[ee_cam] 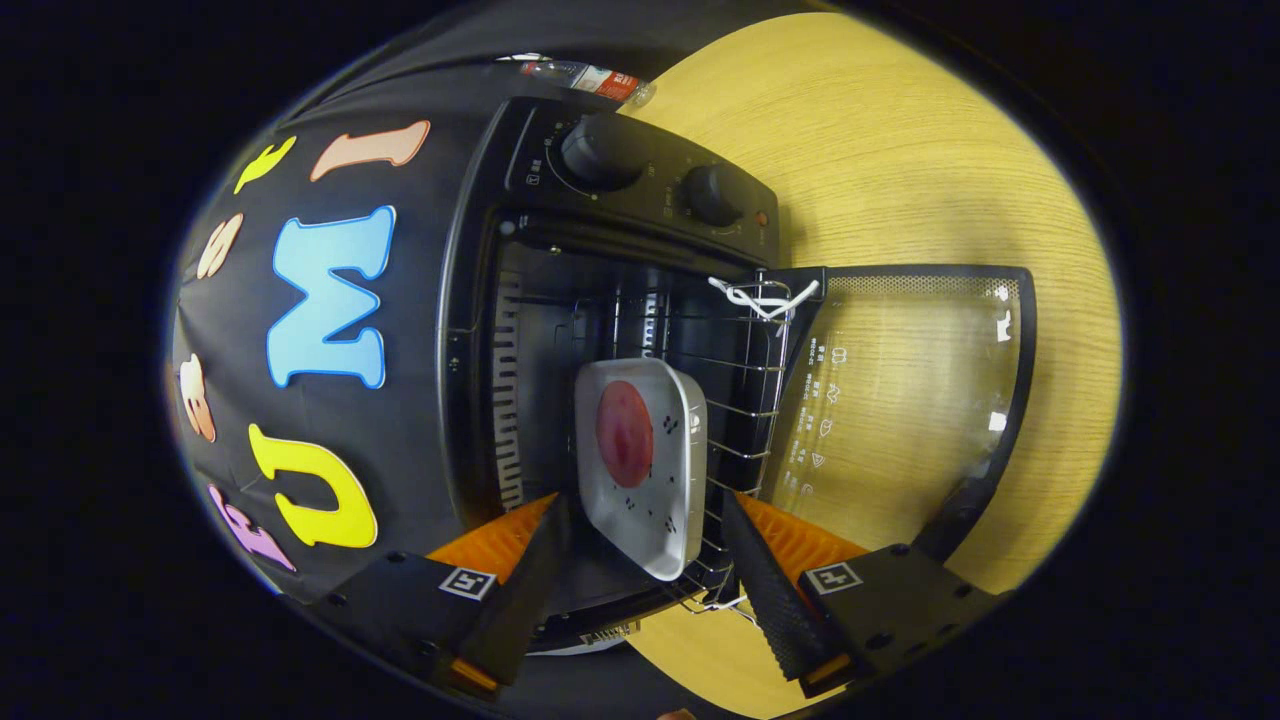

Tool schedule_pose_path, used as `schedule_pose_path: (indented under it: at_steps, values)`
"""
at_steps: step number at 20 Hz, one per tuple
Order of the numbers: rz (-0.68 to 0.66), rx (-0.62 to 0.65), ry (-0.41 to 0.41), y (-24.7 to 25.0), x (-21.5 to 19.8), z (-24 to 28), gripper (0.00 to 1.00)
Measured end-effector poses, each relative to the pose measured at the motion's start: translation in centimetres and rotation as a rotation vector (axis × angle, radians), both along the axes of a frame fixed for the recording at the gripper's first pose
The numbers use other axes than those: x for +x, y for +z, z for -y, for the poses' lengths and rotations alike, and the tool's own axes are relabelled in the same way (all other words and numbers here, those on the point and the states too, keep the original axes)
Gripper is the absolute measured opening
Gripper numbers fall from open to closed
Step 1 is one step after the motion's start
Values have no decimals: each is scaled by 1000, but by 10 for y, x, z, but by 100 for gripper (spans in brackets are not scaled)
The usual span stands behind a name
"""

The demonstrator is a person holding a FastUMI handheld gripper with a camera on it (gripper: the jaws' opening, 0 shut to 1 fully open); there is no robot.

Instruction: Open the toaster oven, put the food inside, and close the toaster oven door.

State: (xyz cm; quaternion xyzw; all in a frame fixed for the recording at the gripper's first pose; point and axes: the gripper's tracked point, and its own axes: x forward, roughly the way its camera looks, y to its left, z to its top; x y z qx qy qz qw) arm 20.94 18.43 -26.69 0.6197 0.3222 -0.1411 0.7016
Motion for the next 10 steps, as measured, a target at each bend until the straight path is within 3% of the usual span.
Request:
schedule_pose_path:
  at_steps: [7,10]
  values:
    - [56,-130,206,26,-40,-12,97]
    - [91,-255,335,29,-61,-12,97]
